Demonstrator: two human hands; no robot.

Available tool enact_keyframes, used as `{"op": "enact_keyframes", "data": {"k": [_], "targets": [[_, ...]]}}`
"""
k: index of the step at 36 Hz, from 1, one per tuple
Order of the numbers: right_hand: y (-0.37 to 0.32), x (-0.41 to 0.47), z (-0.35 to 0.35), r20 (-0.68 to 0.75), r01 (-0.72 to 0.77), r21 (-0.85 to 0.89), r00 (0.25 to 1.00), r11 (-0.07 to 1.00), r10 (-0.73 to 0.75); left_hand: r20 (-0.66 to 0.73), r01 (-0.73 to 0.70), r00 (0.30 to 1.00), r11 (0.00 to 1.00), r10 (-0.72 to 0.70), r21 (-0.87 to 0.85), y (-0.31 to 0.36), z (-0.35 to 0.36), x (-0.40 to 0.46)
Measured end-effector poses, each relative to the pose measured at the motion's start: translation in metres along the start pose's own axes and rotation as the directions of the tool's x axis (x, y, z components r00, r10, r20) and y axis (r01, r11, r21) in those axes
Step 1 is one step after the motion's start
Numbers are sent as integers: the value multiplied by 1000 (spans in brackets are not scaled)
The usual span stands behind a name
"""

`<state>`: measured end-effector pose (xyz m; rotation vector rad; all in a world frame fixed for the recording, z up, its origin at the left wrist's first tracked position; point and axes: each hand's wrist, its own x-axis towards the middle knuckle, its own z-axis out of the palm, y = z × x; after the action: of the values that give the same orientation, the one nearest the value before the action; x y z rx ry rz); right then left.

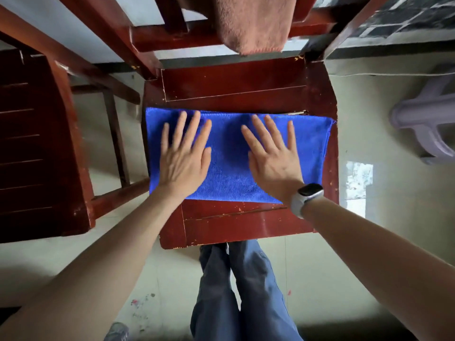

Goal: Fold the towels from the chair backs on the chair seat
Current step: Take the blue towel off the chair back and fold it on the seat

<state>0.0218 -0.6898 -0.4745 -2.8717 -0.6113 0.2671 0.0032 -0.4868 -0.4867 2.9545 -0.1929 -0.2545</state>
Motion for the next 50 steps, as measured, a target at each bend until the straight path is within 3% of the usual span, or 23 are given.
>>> {"op": "enact_keyframes", "data": {"k": [7,10,14,17,20,23,30,35,41,46,50], "targets": [[33,15,16,66,-71,-140,995,988,81,32,113,993,993,-114,43,-29,11,10],[58,3,8,74,-208,-118,973,971,217,60,194,979,981,-195,26,-40,7,5],[89,-16,-8,116,-480,-12,871,877,478,106,261,960,965,-259,-7,-41,-3,5],[98,-34,-19,96,-611,175,791,772,604,86,289,954,957,-286,-21,-26,-12,0],[86,-53,-26,18,-647,392,716,654,697,106,206,974,978,-202,-28,-1,-15,-14],[72,-63,-26,140,-736,500,588,455,797,173,141,976,989,-133,-40,25,-7,-31],[65,-54,-22,292,-838,439,474,323,831,302,242,924,970,-233,10,35,6,-51],[65,-42,-19,351,-868,382,455,318,818,343,229,913,973,-222,20,36,-1,-48],[61,-29,-22,425,-925,263,366,274,828,386,229,897,973,-218,18,36,-8,-45],[52,-34,-28,368,-893,345,413,290,833,419,226,888,973,-192,-34,32,-14,-44],[49,-36,-40,381,-820,530,458,217,803,385,225,910,963,-154,-146,24,-19,-44]]}}
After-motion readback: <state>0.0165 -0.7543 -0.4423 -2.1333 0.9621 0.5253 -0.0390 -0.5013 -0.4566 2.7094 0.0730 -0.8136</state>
